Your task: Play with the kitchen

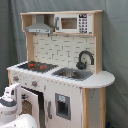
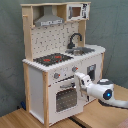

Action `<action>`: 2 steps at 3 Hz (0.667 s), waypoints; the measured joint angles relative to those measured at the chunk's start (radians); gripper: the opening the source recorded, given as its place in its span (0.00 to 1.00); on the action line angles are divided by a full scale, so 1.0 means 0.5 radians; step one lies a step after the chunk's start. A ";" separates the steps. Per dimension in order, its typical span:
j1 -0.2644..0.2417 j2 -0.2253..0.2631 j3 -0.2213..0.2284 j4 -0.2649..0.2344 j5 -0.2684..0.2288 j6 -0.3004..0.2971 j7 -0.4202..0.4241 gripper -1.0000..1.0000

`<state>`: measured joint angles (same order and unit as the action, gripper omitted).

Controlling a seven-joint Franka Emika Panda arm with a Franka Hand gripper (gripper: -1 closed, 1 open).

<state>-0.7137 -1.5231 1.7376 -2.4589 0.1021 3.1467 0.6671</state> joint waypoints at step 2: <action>0.113 0.003 -0.017 0.090 0.000 -0.401 0.002 0.00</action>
<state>-0.6572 -1.5215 1.7292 -2.4139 0.1020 2.9462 0.6680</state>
